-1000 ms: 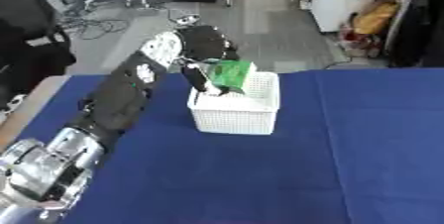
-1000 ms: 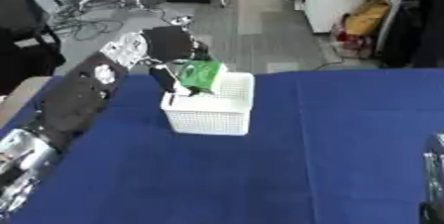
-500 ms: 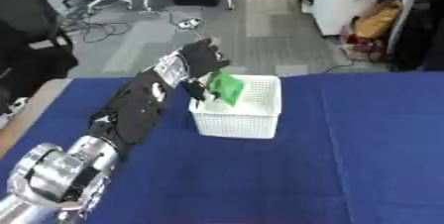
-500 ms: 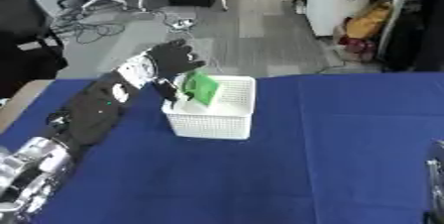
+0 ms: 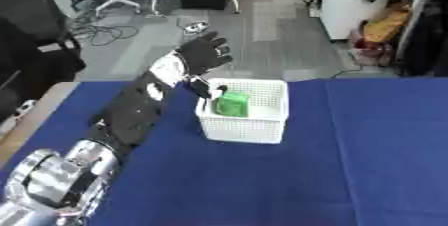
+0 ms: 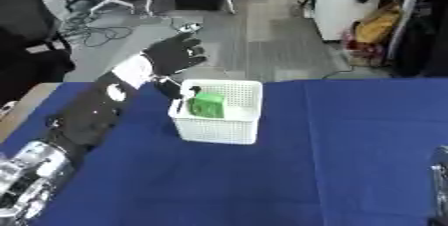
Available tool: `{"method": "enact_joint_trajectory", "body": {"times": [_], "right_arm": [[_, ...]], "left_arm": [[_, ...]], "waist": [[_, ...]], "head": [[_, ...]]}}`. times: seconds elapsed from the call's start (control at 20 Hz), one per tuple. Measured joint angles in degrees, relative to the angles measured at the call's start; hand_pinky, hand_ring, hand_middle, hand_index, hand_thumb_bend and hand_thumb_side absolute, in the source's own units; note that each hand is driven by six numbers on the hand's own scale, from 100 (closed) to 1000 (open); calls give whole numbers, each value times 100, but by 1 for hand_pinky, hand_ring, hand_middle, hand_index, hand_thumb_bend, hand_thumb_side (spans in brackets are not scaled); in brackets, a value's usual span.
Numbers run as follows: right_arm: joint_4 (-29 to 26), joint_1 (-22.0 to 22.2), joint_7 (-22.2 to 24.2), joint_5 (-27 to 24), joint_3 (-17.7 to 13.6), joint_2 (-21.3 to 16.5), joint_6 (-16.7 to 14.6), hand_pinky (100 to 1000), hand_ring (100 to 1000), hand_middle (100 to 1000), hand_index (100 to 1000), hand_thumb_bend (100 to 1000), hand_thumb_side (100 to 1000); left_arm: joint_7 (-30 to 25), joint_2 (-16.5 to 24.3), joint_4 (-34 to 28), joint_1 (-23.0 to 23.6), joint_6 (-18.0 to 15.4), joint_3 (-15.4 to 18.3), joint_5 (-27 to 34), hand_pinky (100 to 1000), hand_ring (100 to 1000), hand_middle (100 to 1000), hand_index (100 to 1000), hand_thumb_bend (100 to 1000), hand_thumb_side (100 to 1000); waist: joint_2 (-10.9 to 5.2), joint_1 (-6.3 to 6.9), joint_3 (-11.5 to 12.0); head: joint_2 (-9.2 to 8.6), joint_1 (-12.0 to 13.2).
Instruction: Pick up objects on the table and place them in the box.
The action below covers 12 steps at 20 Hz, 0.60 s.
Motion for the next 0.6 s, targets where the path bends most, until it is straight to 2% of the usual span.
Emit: {"method": "enact_joint_trajectory", "body": {"times": [0.05,0.1,0.2,0.3,0.4,0.5,0.6], "right_arm": [[0,6,-8,9,-6,-34,7,243,285,318,531,100,1000],[0,7,-13,16,-21,-66,10,242,286,319,530,100,1000],[0,23,-33,46,-54,-151,6,241,287,320,530,100,1000],[1,73,-53,69,-87,-266,-17,239,289,321,530,100,1000],[12,118,-54,90,-112,-396,-86,236,291,323,531,119,1000],[64,157,-17,108,-116,-532,-222,239,300,329,533,144,1000],[121,163,74,123,-100,-660,-403,239,301,330,532,152,1000]], "left_arm": [[-6,182,-334,277,-82,-44,642,655,803,896,851,139,1000],[-64,400,-772,642,-163,-120,1401,530,738,831,822,140,1000],[-323,760,-1793,1457,-198,-257,2960,413,660,770,785,141,1000],[-829,928,-2926,2265,-68,-310,4479,371,622,735,770,143,1000],[-1533,869,-4090,2901,119,-273,5774,328,581,696,760,151,1000],[-2244,640,-5193,3257,308,-143,6875,288,525,628,713,161,1000],[-2701,444,-6103,3351,502,2,7797,309,533,631,712,164,1000]], "waist": [[-4,2,44],[-7,2,99],[-21,-19,250],[-52,-100,416],[-89,-207,617],[-126,-304,825],[-158,-359,939]], "head": [[-42,-56],[-76,-126],[-173,-298],[-297,-513],[-453,-772],[-662,-1113],[-931,-1508]]}}
